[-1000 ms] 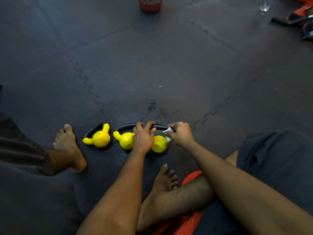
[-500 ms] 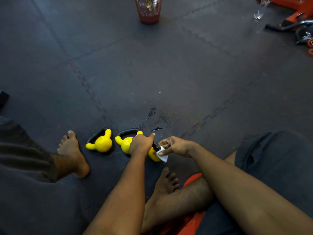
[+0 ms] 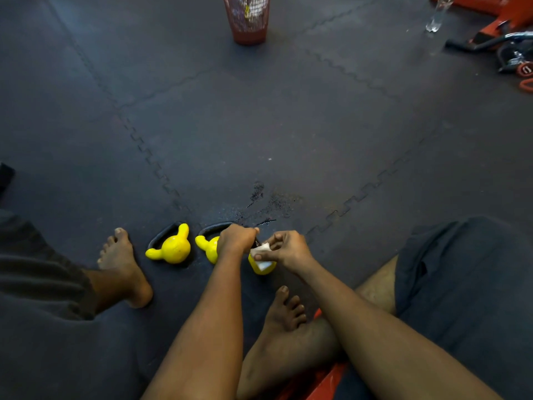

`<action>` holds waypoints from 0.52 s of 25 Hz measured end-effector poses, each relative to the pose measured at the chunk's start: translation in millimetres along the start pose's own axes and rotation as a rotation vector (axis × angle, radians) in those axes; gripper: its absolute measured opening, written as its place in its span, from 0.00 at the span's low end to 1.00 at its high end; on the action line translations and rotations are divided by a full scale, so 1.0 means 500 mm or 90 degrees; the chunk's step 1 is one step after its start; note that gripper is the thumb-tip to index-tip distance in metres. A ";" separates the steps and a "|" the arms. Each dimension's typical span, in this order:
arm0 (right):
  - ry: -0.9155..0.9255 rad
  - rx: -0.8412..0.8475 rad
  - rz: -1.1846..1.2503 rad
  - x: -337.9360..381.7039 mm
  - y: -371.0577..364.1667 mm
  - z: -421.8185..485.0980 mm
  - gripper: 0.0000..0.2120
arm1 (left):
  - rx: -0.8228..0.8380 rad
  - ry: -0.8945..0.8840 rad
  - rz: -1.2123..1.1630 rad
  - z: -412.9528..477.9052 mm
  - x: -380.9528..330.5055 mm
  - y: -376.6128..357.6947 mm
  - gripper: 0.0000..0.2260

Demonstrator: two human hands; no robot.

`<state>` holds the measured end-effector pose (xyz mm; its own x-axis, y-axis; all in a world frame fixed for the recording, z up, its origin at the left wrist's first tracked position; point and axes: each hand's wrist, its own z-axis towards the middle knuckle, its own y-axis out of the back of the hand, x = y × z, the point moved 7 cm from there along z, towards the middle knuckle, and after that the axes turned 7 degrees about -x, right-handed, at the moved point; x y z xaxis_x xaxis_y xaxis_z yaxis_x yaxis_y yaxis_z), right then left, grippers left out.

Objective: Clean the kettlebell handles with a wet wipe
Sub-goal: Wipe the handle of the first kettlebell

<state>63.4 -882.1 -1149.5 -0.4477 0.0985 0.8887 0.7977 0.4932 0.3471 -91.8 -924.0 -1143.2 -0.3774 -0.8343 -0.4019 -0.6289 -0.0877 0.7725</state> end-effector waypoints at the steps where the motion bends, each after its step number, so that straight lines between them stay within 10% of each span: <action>1: -0.007 0.003 0.025 -0.003 0.011 0.005 0.14 | -0.008 -0.007 0.006 0.006 0.001 0.003 0.24; 13: -0.322 -0.273 0.098 -0.094 0.129 0.030 0.14 | 0.064 -0.386 0.319 -0.040 -0.094 -0.031 0.22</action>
<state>129.7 -842.1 -1173.3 -0.3672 0.5831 0.7247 0.9104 0.0655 0.4086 -51.0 -894.4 -1126.5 -0.9180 -0.3167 -0.2387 -0.3342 0.2938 0.8955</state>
